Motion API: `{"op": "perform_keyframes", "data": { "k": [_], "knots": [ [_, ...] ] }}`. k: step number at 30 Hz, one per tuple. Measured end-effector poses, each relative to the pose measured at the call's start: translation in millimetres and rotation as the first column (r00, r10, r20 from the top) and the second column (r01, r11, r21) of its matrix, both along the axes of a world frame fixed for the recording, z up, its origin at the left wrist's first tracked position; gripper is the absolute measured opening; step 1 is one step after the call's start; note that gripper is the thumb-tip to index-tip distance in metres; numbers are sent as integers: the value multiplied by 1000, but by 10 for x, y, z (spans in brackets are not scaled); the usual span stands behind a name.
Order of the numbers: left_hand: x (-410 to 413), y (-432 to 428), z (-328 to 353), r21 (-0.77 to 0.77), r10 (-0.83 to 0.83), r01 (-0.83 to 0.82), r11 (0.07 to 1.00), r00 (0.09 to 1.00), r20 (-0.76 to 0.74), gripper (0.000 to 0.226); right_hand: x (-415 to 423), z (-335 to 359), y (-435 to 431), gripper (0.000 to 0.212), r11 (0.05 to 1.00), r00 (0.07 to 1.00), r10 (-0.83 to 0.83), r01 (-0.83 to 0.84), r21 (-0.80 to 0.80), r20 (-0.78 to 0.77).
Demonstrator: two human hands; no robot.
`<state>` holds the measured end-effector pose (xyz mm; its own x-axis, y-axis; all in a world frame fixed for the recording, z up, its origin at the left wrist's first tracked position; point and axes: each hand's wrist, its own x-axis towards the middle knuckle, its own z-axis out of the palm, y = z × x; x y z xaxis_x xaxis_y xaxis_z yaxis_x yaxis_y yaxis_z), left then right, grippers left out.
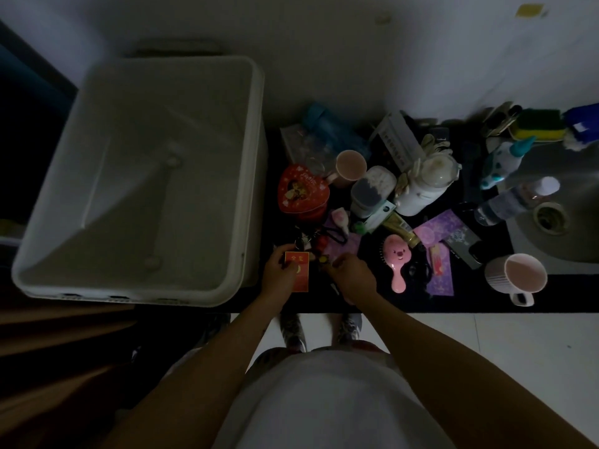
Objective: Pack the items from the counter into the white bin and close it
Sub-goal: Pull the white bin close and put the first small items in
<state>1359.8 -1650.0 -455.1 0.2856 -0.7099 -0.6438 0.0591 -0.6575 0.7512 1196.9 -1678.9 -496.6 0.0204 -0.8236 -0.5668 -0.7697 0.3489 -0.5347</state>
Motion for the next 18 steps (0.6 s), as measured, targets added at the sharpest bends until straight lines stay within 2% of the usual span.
{"op": "perform_keyframes", "data": {
  "k": [3,5,8,12,14,18],
  "knots": [
    [20,24,-10,15,10,-9,1000,1000,-4,38,59,-18,-2,40,998,997,43,-41,37,-64],
    [35,30,-7,23,17,-16,1000,1000,-6,38,71,-10,-11,38,999,999,24,-22,37,-46],
    [33,27,16,18,19,-18,1000,1000,-21,39,48,21,-18,44,1000,996,-5,3,25,86],
    [-15,-29,102,6,17,-17,1000,1000,-2,37,-37,148,-52,28,996,956,-76,61,60,285],
    [-52,-70,182,-16,15,-15,1000,1000,0,36,-115,246,-84,30,994,915,-111,98,53,388],
    [-180,-195,353,-112,2,-1,994,1000,14,35,-280,448,-246,10,970,852,-215,241,6,477]
  ]
}}
